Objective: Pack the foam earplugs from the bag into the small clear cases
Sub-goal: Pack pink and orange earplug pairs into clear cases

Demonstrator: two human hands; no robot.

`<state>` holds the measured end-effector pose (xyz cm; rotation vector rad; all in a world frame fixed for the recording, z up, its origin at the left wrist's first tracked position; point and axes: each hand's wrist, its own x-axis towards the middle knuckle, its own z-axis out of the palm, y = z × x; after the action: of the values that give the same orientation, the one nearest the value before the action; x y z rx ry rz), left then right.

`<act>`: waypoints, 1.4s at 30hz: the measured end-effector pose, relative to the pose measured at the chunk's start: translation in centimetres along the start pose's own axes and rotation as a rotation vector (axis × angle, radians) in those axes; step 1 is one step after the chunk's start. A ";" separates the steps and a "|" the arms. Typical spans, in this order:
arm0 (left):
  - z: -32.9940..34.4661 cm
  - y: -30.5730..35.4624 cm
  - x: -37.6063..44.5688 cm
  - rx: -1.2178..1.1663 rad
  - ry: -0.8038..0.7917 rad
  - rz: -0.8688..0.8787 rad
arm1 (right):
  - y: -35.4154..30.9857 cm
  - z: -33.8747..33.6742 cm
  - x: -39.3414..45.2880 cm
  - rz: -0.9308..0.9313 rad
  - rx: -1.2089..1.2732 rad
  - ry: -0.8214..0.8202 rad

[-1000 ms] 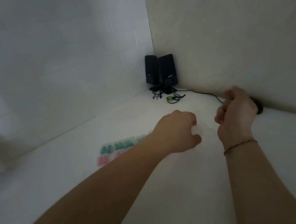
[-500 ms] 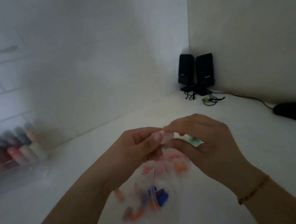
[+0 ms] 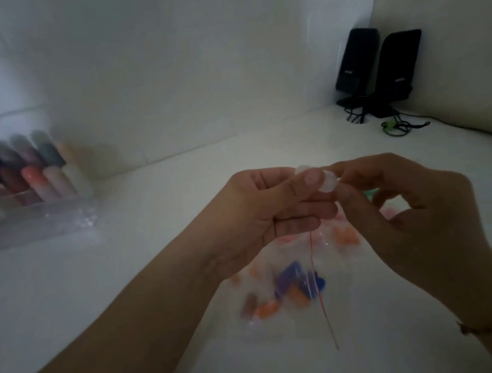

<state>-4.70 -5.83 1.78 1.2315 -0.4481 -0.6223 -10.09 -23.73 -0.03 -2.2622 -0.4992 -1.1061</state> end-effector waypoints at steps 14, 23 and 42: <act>0.4 -0.1 -0.5 0.369 -0.071 0.095 | -1.2 0.4 0.0 0.164 0.111 0.034; -2.8 1.4 0.8 -0.389 0.150 -0.018 | -0.9 -2.2 0.0 0.052 0.115 -0.640; -2.2 0.7 0.5 -0.280 -0.082 -0.129 | -1.4 -3.0 0.8 0.165 0.276 -0.401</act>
<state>-2.80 -4.45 1.85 0.9761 -0.3380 -0.8189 -12.17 -24.46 2.55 -2.2302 -0.5700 -0.4676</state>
